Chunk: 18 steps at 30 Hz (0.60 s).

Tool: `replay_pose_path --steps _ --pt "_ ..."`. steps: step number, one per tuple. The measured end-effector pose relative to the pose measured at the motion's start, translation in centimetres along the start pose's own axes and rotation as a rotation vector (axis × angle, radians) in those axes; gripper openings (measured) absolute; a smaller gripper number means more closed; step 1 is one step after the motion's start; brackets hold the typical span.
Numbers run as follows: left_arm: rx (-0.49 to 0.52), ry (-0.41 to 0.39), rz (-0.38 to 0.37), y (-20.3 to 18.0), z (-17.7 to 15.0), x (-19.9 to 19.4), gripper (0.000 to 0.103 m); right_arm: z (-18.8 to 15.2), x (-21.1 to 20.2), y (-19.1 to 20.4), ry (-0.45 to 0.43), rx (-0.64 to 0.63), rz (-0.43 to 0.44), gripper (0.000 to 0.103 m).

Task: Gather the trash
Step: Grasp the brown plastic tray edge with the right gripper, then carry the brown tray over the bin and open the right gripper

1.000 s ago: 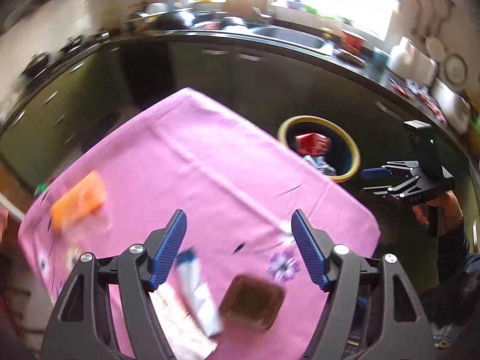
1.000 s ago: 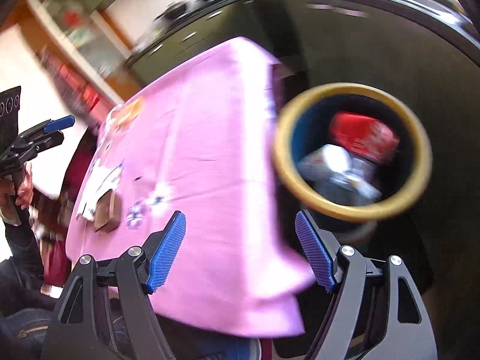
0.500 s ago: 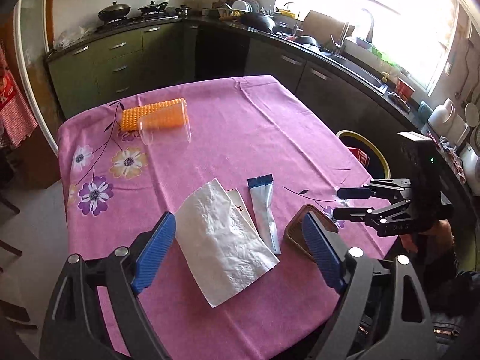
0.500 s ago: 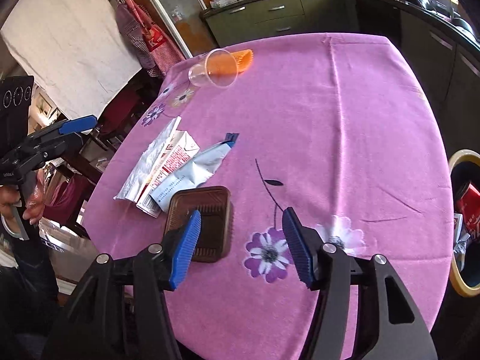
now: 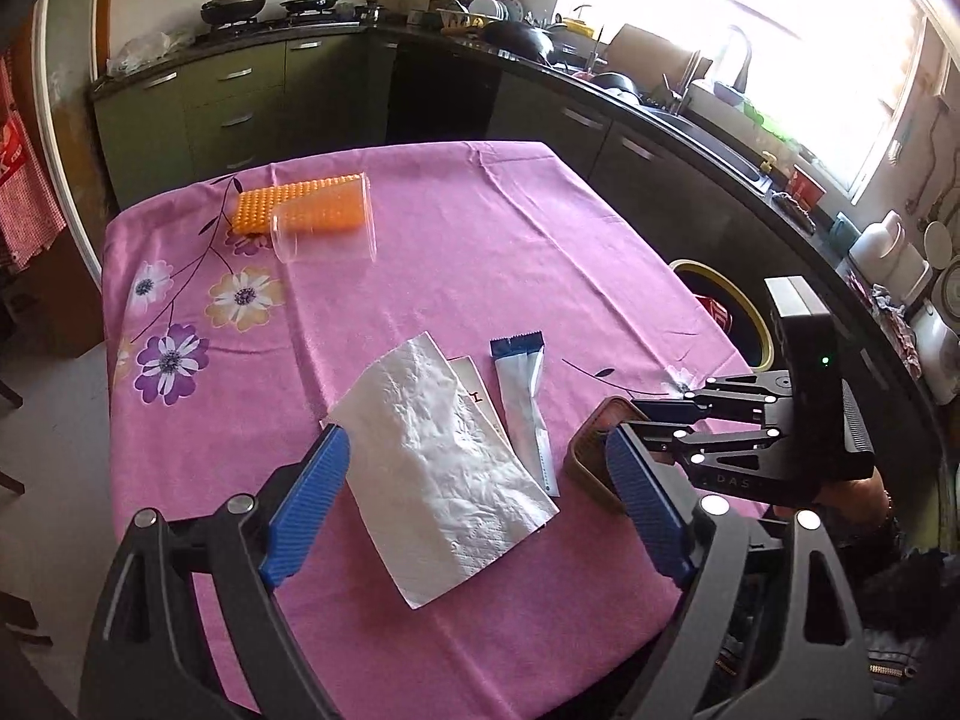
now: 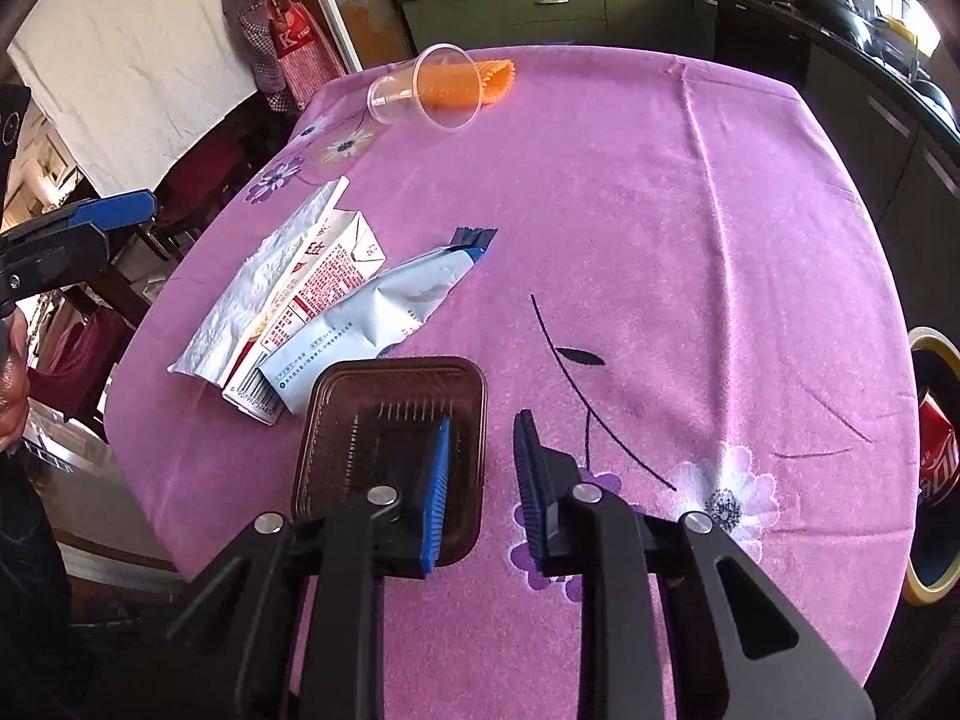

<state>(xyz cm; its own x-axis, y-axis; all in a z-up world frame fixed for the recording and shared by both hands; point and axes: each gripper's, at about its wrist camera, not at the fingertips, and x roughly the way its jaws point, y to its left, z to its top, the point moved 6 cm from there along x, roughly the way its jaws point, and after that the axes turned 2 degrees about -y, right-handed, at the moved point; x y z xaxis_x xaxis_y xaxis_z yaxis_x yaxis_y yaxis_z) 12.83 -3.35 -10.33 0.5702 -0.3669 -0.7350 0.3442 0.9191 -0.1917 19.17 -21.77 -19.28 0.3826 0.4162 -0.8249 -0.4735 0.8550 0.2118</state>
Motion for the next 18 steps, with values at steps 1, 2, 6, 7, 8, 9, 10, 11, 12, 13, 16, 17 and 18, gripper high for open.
replay_pose_path --steps 1,2,6,7,8,9,10,11,12,13,16,17,18 --pt "0.002 0.000 -0.002 -0.1 0.0 0.0 0.083 -0.1 0.2 0.0 0.006 0.000 0.001 0.019" --pt "0.004 0.001 -0.003 -0.1 -0.1 0.1 0.083 -0.1 0.3 0.0 0.009 0.000 0.002 0.016" --pt "0.004 0.004 -0.007 -0.1 -0.1 0.2 0.083 -0.4 0.7 0.0 0.013 -0.010 -0.005 0.006" --pt "0.003 0.005 -0.008 -0.1 -0.2 0.3 0.083 -0.4 0.7 -0.1 0.007 -0.009 -0.006 0.006" --pt "0.002 0.006 -0.009 -0.2 -0.2 0.3 0.083 -0.4 0.7 -0.1 0.004 -0.009 -0.008 0.006" --pt "0.003 0.007 -0.010 -0.3 -0.3 0.3 0.083 -0.5 0.6 -0.2 0.001 -0.008 -0.008 0.005" --pt "0.003 0.006 -0.011 -0.3 -0.3 0.3 0.083 -0.5 0.4 -0.3 -0.003 -0.005 -0.006 0.005" --pt "0.004 0.006 -0.012 -0.3 -0.2 0.3 0.083 -0.5 0.0 -0.4 -0.009 -0.002 -0.004 0.005" --pt "0.004 0.006 -0.013 -0.4 -0.2 0.3 0.083 -0.5 -0.2 -0.6 -0.016 0.001 -0.005 0.005" --pt "0.005 0.006 -0.014 -0.4 -0.2 0.3 0.083 -0.5 -0.7 -0.9 -0.027 0.010 -0.005 0.005" --pt "0.005 0.004 -0.016 -0.6 -0.2 0.3 0.083 -0.4 -2.1 -2.3 -0.058 0.041 -0.016 0.005" --pt "0.005 0.004 -0.017 -0.6 -0.2 0.3 0.083 -0.4 -2.8 -2.9 -0.071 0.057 -0.023 0.005" --pt "0.005 0.005 -0.018 -0.7 -0.1 0.4 0.083 -0.4 -3.2 -3.4 -0.080 0.068 -0.031 0.005"
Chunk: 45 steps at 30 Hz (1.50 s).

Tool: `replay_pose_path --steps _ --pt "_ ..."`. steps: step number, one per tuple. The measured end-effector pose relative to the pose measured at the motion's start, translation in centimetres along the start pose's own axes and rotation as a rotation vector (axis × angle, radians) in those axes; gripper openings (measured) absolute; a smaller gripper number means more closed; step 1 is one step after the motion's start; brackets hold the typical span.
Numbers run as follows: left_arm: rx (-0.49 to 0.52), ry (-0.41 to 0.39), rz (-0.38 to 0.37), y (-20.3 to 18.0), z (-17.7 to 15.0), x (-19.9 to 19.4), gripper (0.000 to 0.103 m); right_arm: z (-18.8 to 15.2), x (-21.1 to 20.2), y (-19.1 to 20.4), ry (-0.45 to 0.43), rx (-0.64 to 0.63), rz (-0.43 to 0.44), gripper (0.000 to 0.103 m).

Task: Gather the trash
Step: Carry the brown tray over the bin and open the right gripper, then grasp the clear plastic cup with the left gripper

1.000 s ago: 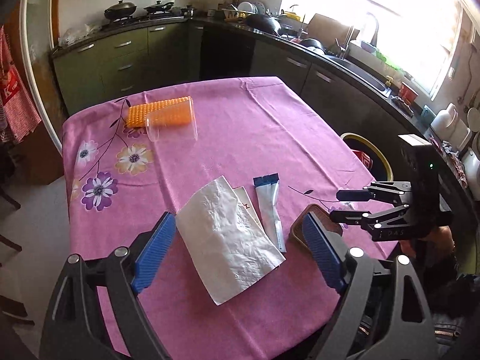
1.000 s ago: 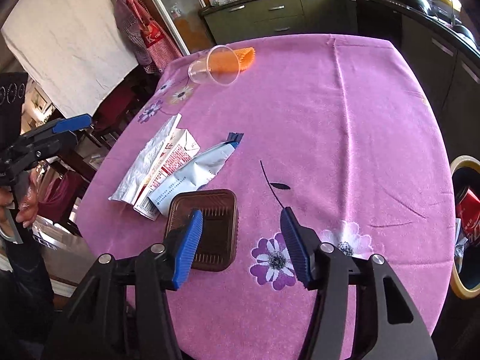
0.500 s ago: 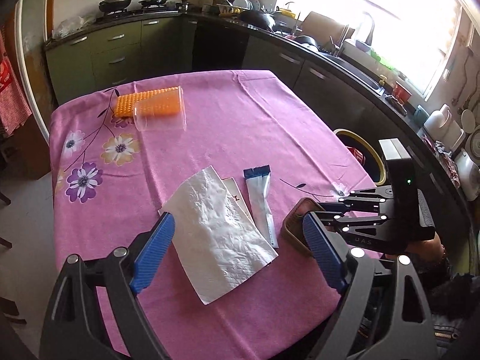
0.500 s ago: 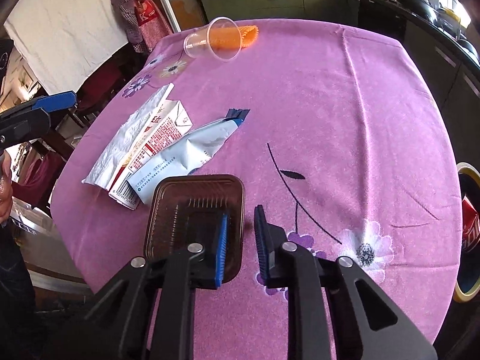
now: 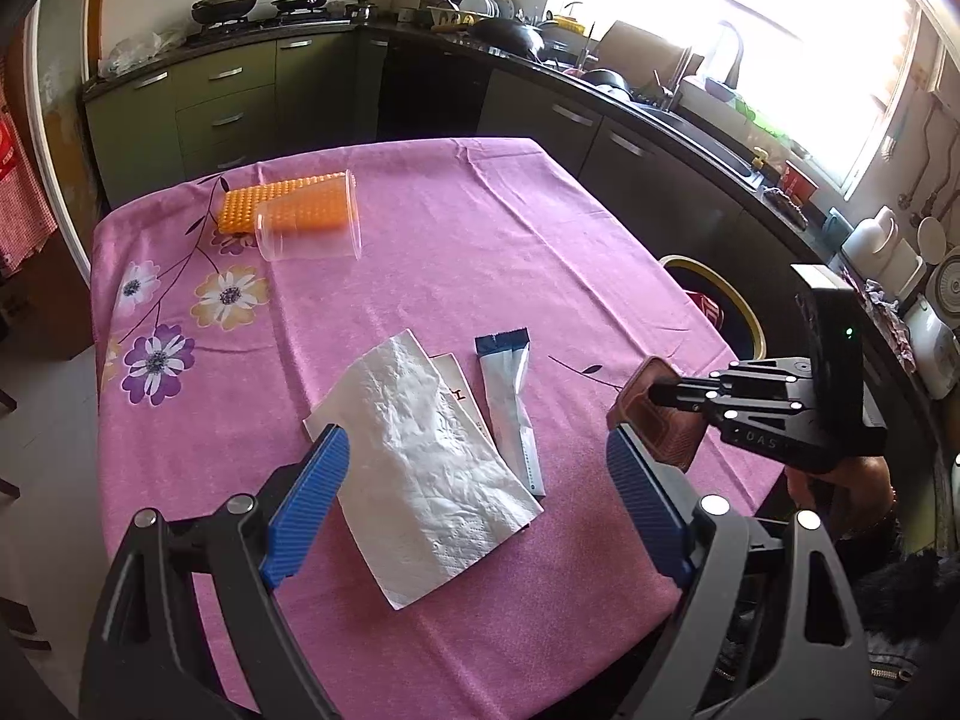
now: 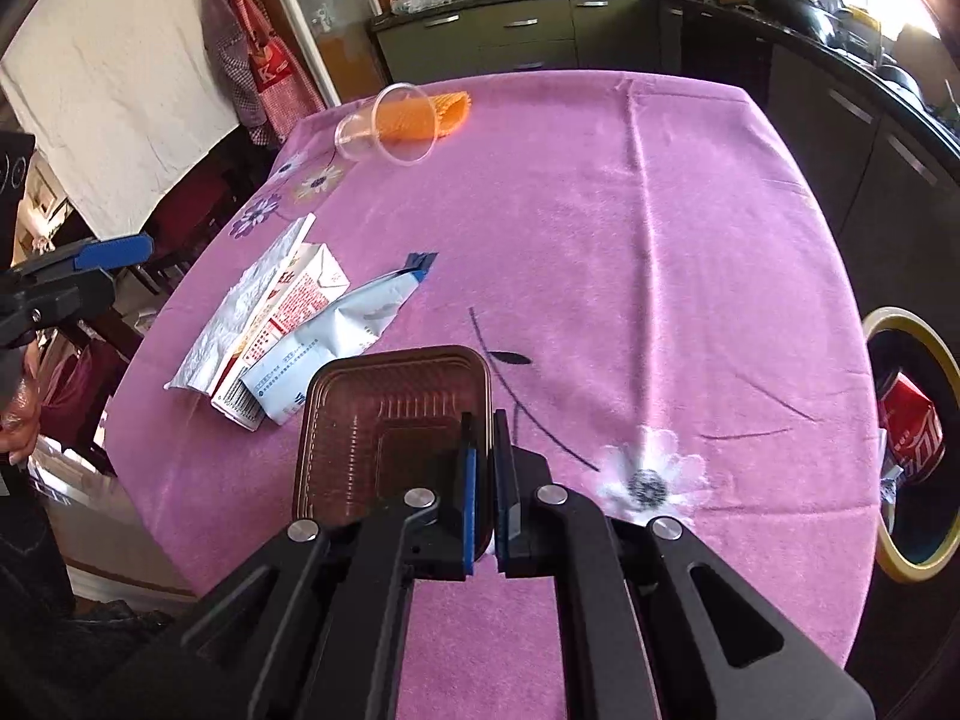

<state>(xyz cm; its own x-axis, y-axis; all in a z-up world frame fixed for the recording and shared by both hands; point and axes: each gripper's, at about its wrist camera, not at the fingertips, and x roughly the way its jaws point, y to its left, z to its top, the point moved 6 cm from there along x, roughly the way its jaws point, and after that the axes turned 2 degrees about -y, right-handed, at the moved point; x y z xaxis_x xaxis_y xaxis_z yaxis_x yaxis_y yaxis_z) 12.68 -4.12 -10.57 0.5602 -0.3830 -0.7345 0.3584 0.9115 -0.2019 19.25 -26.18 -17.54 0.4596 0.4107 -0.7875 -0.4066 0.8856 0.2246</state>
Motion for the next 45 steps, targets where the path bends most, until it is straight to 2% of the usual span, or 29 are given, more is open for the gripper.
replay_pose_path --steps 6,12,14,18,23,24,25,26,27,31,37,42,45 --pt "0.012 0.007 -0.001 -0.6 0.1 0.3 0.083 0.6 -4.2 -6.4 -0.084 0.107 -0.115 0.005" --pt "0.023 0.012 -0.001 -1.4 0.3 0.6 0.085 -0.1 -9.3 -17.4 -0.158 0.281 -0.326 0.005" --pt "0.026 0.014 -0.002 -1.7 0.4 0.8 0.086 -0.8 -10.3 -21.6 -0.154 0.347 -0.394 0.005" --pt "0.034 0.022 -0.007 -2.3 0.5 1.3 0.086 -2.2 -10.4 -27.3 -0.125 0.430 -0.469 0.005" --pt "0.056 0.032 -0.010 -3.2 0.7 1.7 0.086 -3.3 -9.0 -31.4 -0.076 0.472 -0.515 0.005" --pt "0.058 0.033 -0.011 -3.3 0.7 1.8 0.086 -3.4 -8.7 -32.1 -0.065 0.477 -0.531 0.010" --pt "0.060 0.034 -0.011 -3.4 0.7 1.8 0.086 -3.5 -8.4 -33.0 -0.062 0.485 -0.551 0.027" --pt "0.060 0.035 -0.010 -3.4 0.7 1.8 0.086 -3.5 -8.2 -33.6 -0.055 0.486 -0.570 0.037" --pt "0.058 0.036 -0.007 -3.4 0.7 1.8 0.086 -3.6 -8.1 -34.0 -0.053 0.489 -0.586 0.044" --pt "0.045 0.038 0.006 -2.6 0.9 2.0 0.090 -3.6 -9.2 -33.9 -0.107 0.508 -0.568 0.044" --pt "-0.024 0.036 0.031 0.2 2.9 3.2 0.095 -2.6 -10.1 -28.7 -0.185 0.458 -0.484 0.049" --pt "-0.034 -0.007 0.110 3.4 6.7 5.6 0.096 -1.0 -9.7 -25.0 -0.214 0.410 -0.422 0.051" --pt "-0.062 -0.011 0.187 6.2 8.7 8.3 0.096 -0.2 -9.1 -23.1 -0.214 0.384 -0.395 0.052"
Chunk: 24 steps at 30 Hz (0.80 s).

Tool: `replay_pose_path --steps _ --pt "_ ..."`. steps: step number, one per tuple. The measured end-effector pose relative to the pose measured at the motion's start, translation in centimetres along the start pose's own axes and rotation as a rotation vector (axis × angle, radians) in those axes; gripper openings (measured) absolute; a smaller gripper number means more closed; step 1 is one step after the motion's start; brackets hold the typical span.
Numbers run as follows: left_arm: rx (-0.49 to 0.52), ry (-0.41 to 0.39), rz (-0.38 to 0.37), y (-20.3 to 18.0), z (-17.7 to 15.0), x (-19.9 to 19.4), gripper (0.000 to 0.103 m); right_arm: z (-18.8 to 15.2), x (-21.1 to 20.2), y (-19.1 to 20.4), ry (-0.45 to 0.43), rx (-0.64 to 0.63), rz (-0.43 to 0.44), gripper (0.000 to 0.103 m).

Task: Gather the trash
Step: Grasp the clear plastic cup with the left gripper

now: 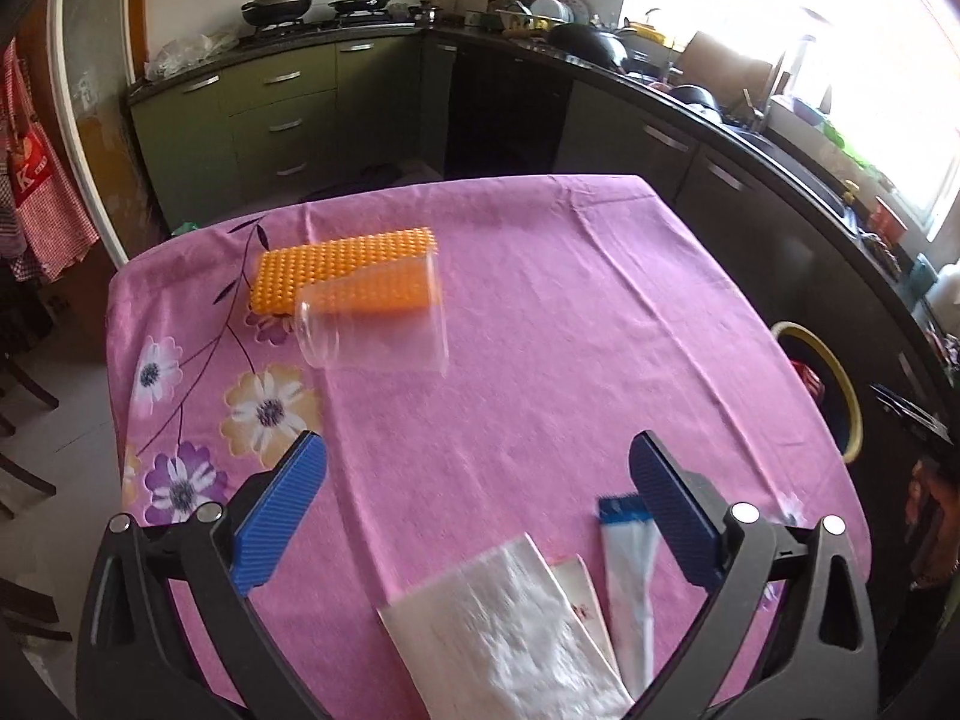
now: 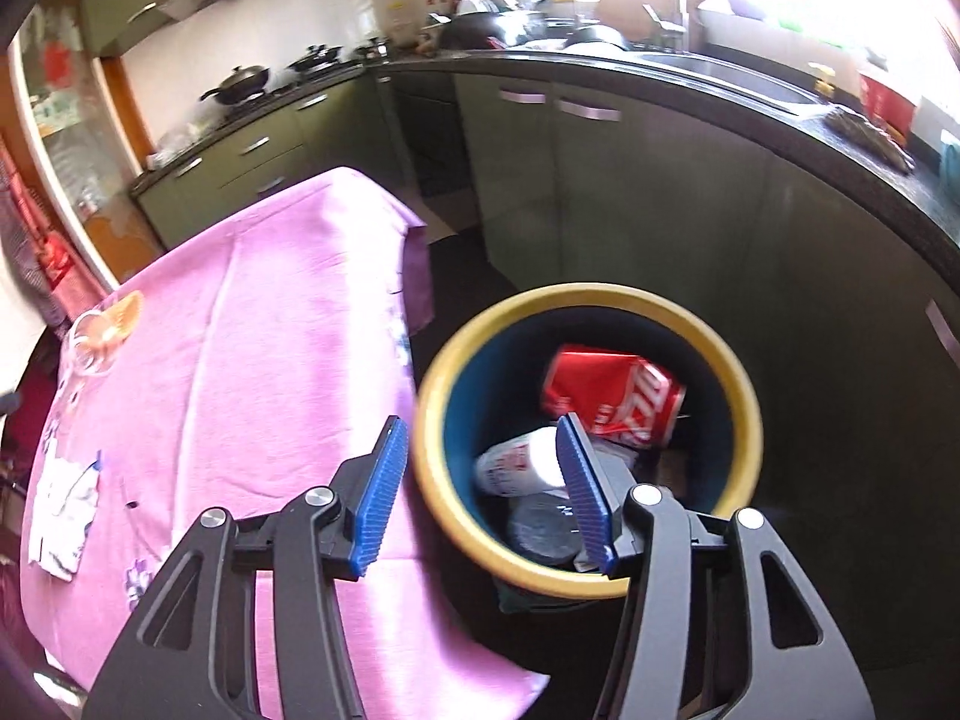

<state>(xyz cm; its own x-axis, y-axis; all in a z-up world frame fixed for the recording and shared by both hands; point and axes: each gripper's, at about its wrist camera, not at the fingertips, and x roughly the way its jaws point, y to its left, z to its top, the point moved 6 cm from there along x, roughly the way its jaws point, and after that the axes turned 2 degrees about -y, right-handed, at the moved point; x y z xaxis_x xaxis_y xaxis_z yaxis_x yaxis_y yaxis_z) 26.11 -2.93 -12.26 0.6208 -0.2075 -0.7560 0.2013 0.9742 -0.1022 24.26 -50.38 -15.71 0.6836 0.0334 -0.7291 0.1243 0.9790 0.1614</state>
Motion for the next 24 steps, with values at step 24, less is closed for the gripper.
replay_pose_path --steps 24 --pt "-0.104 0.051 0.051 4.5 3.8 9.2 0.094 -1.2 2.7 3.9 0.083 -0.048 0.056 0.053"
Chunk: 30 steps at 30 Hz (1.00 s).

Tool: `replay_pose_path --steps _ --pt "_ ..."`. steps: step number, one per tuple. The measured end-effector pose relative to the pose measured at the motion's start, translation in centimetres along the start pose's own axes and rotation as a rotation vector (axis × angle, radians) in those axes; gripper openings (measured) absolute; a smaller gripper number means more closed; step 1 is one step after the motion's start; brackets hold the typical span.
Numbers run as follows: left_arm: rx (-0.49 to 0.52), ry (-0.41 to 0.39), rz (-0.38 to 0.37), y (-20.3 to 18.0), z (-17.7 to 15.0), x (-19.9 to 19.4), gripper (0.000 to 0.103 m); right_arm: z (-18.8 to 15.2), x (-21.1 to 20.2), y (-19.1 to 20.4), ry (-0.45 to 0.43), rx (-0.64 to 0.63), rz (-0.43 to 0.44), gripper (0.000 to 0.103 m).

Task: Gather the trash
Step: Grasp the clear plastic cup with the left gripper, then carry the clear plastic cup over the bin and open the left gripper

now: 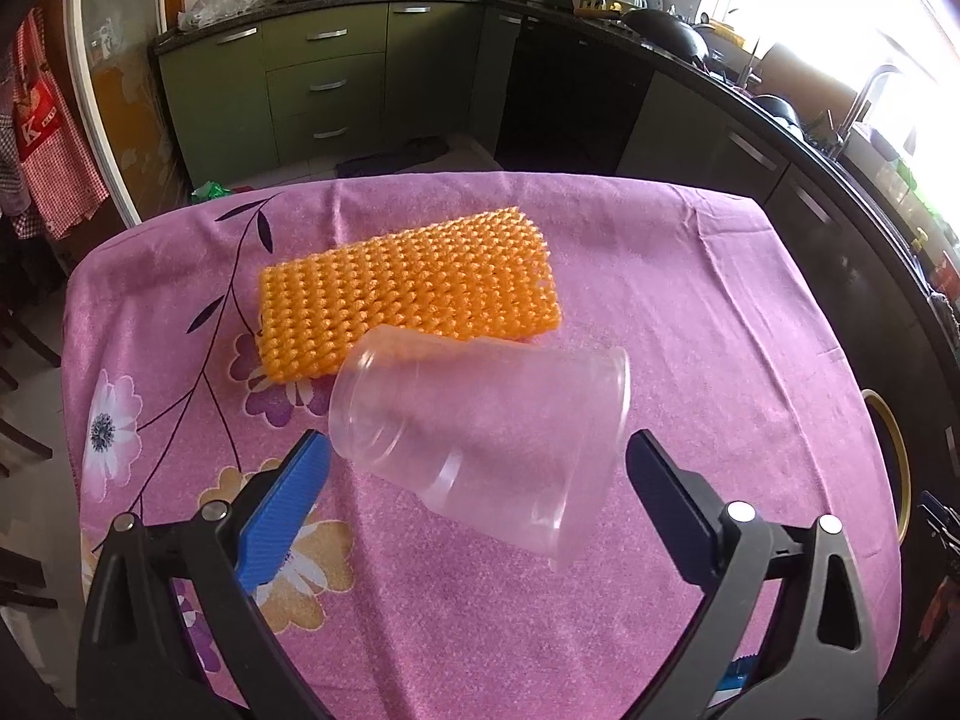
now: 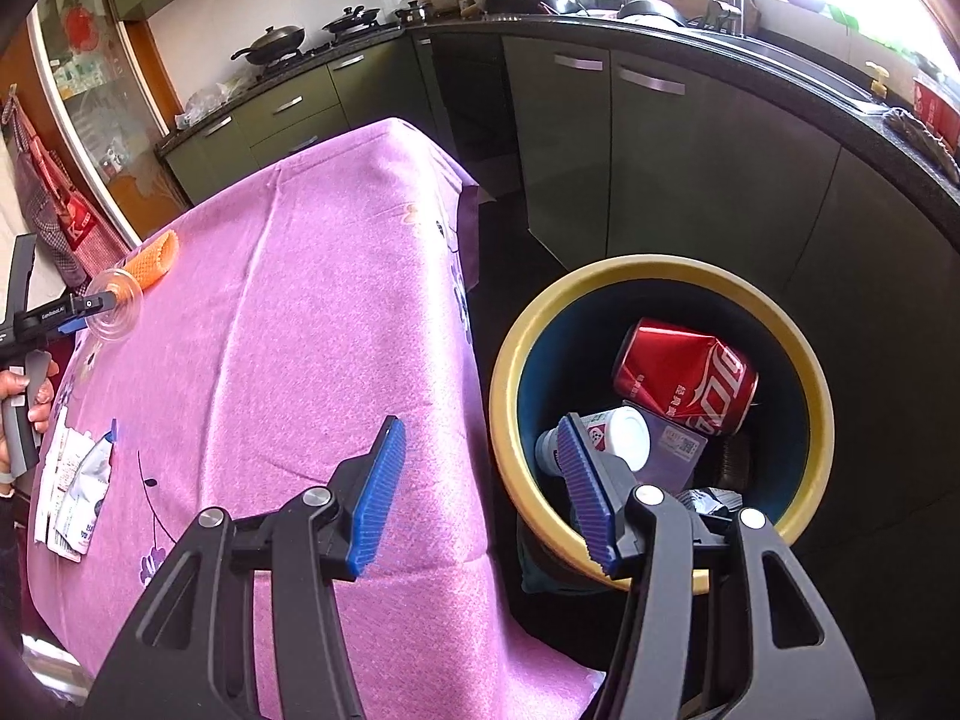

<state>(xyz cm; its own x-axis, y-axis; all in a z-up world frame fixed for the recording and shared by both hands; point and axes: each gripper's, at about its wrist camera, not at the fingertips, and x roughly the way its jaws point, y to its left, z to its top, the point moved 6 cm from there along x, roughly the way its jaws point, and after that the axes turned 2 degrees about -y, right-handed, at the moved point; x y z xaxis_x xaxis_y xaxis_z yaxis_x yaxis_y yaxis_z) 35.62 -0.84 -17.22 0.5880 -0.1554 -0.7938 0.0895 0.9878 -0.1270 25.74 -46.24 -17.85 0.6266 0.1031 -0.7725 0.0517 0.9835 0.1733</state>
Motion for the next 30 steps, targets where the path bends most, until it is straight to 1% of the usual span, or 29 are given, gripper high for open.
replay_pose_path --steps 3,5,7,10,13,16,21,28,29,30 --pt "0.019 -0.020 0.004 0.2 0.2 -0.3 0.094 0.0 0.1 0.1 0.000 -0.004 0.003 0.053" --pt "0.063 -0.037 0.007 -0.1 0.5 -0.5 0.095 -0.1 0.1 0.0 0.000 -0.002 0.004 0.053" --pt "0.119 -0.043 -0.019 -0.6 0.6 -0.6 0.095 -0.1 0.1 -0.1 0.002 0.002 0.006 0.053" --pt "0.208 -0.030 -0.033 -1.2 0.7 0.0 0.095 -0.3 0.1 -0.3 0.003 0.006 0.006 0.053" --pt "0.254 -0.009 -0.044 -1.1 0.7 0.8 0.095 -0.4 -0.1 -0.4 0.003 0.009 0.010 0.054" --pt "0.224 -0.003 -0.064 0.0 0.8 0.9 0.095 -0.5 -0.1 -0.5 0.006 0.007 0.006 0.054" --pt "0.138 0.003 -0.143 1.1 1.0 0.8 0.095 -0.5 0.0 -0.4 0.012 0.000 0.007 0.054" --pt "0.177 0.010 -0.189 -0.3 0.8 1.4 0.095 -0.4 0.4 0.6 0.019 -0.015 0.026 0.054" --pt "0.179 0.010 -0.193 -0.5 0.7 1.4 0.092 -0.5 0.4 0.6 0.020 -0.016 0.028 0.054" --pt "0.179 0.014 -0.196 -0.5 0.7 1.5 0.077 -0.6 0.4 0.6 0.023 -0.017 0.028 0.054"
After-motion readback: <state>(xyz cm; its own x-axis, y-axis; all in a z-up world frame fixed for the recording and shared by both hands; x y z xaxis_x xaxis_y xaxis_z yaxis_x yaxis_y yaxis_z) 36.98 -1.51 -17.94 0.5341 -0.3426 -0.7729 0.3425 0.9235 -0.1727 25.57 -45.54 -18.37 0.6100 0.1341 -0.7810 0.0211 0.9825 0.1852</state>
